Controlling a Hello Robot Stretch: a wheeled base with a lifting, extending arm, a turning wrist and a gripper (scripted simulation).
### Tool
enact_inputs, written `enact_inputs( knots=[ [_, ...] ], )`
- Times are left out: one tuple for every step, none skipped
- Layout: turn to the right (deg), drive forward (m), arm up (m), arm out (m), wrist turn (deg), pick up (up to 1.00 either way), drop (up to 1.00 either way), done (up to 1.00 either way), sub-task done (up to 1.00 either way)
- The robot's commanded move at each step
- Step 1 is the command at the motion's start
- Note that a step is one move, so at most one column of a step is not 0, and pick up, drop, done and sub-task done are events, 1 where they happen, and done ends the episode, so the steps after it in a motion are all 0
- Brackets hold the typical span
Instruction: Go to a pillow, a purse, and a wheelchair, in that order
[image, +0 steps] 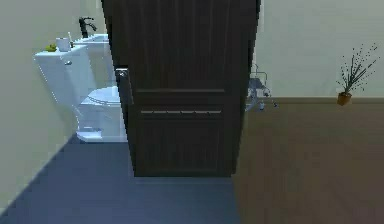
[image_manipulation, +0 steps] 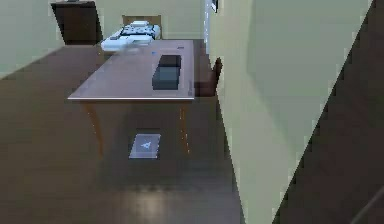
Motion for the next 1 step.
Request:
enact_inputs(
  knots=[
    [0.0, 0.10, 0.00, 0.00, 0.0, 0.00, 0.00, 0.00, 0.00]
  ],
)
